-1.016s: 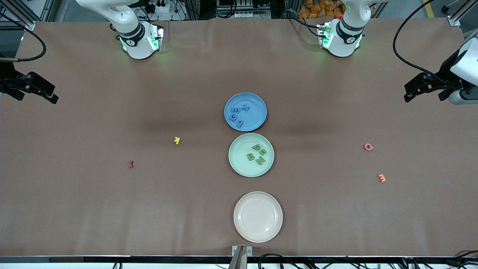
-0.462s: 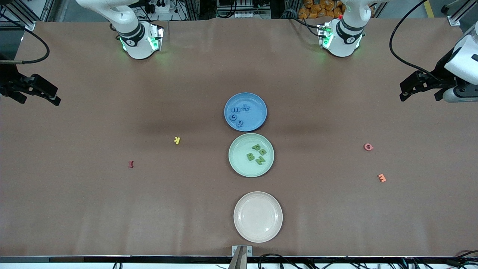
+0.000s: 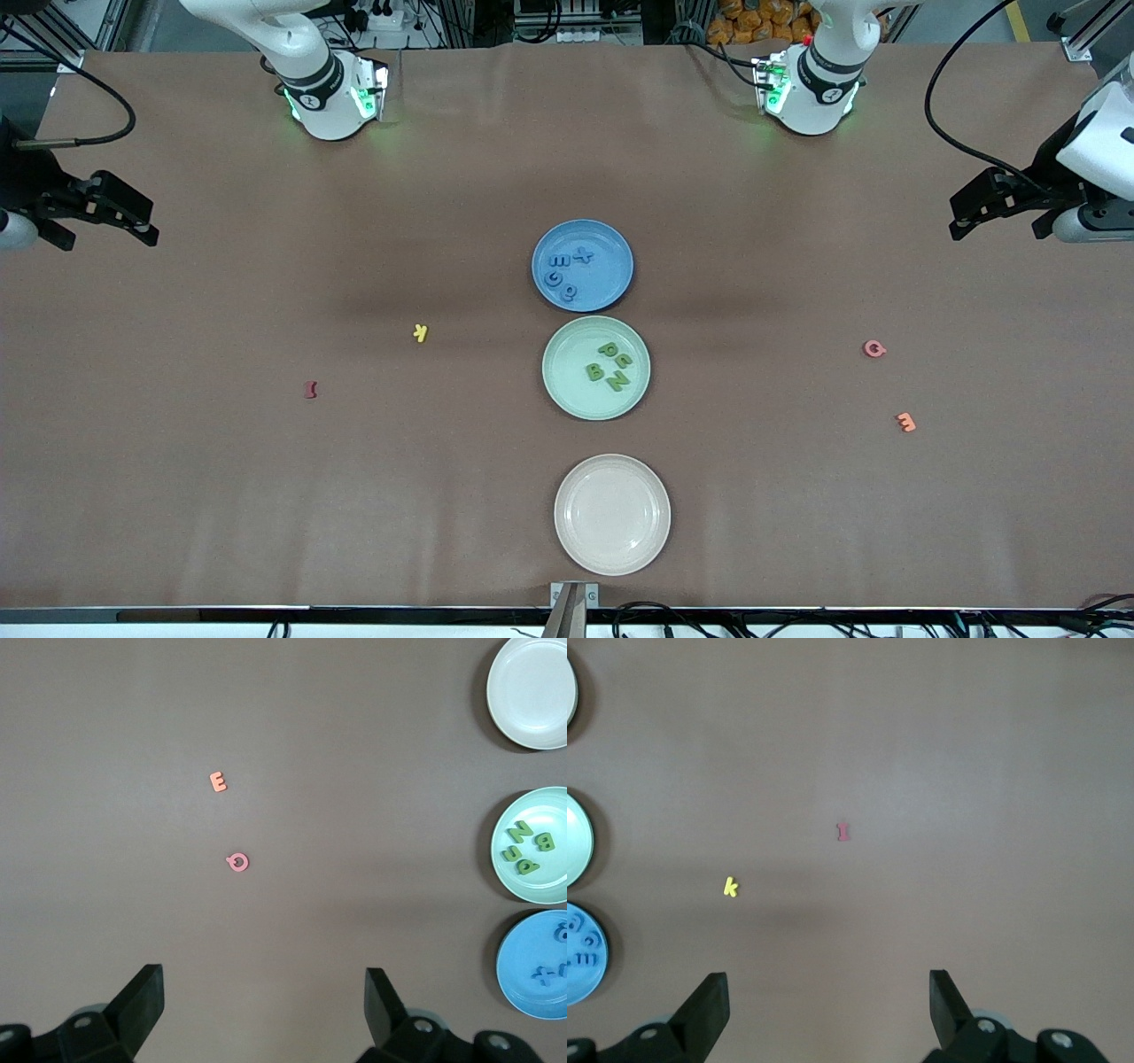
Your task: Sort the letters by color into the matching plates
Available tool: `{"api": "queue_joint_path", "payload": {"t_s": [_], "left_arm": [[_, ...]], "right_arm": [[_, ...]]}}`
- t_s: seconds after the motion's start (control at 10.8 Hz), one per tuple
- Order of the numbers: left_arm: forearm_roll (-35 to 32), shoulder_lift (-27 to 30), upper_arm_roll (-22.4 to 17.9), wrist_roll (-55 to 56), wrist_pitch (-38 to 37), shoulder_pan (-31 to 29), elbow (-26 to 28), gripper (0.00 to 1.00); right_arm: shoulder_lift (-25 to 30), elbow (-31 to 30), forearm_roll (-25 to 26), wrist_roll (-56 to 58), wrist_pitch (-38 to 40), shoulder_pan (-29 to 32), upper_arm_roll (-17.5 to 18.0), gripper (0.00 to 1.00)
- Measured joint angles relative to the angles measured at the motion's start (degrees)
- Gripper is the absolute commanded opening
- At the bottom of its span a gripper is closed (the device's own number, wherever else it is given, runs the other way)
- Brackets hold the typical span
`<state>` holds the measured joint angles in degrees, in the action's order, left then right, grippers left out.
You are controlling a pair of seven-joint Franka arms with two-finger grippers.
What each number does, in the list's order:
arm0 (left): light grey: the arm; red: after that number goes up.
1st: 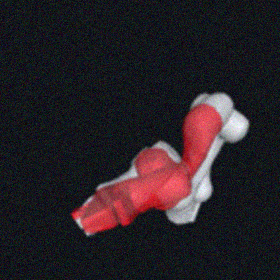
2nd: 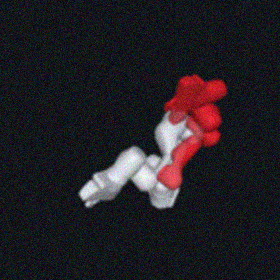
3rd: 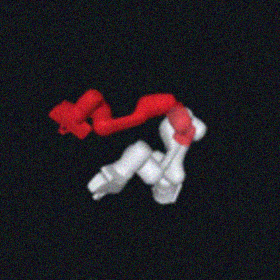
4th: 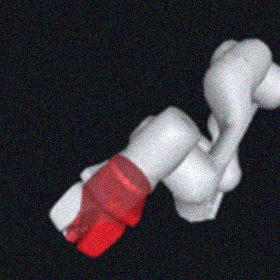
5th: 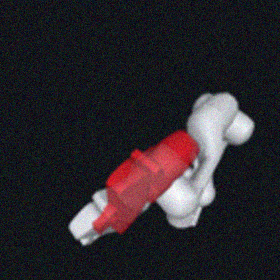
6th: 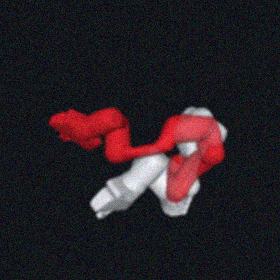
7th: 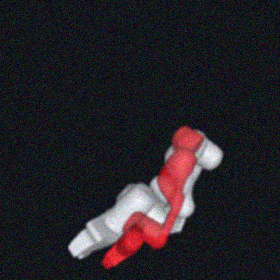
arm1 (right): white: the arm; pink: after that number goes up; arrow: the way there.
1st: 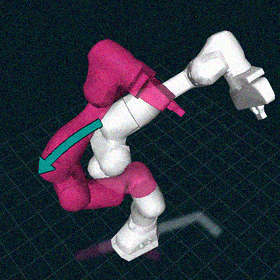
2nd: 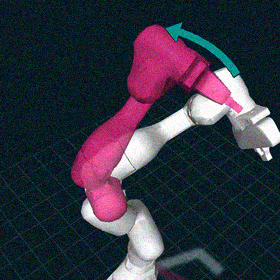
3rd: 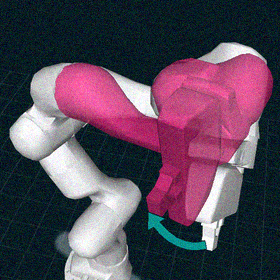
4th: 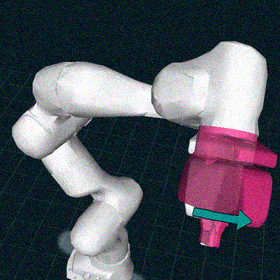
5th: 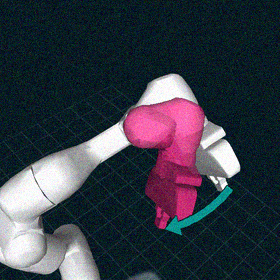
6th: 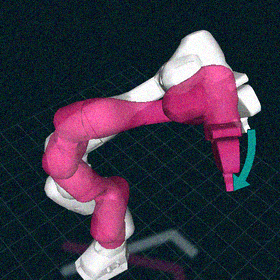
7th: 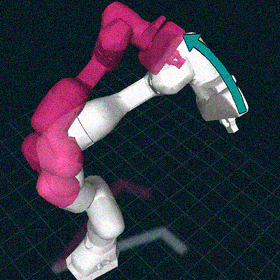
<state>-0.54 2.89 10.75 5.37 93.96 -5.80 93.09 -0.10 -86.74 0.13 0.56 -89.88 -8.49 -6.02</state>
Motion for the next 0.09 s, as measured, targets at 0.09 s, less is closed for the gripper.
{"api": "queue_joint_path", "payload": {"t_s": [0.09], "left_arm": [[0.0, 0.0, 0.0, 0.0, 0.0, 0.0, 0.0, 1.0]], "right_arm": [[0.0, 0.0, 0.0, 0.3, 0.7, -0.1, 0.3, 1.0]]}}
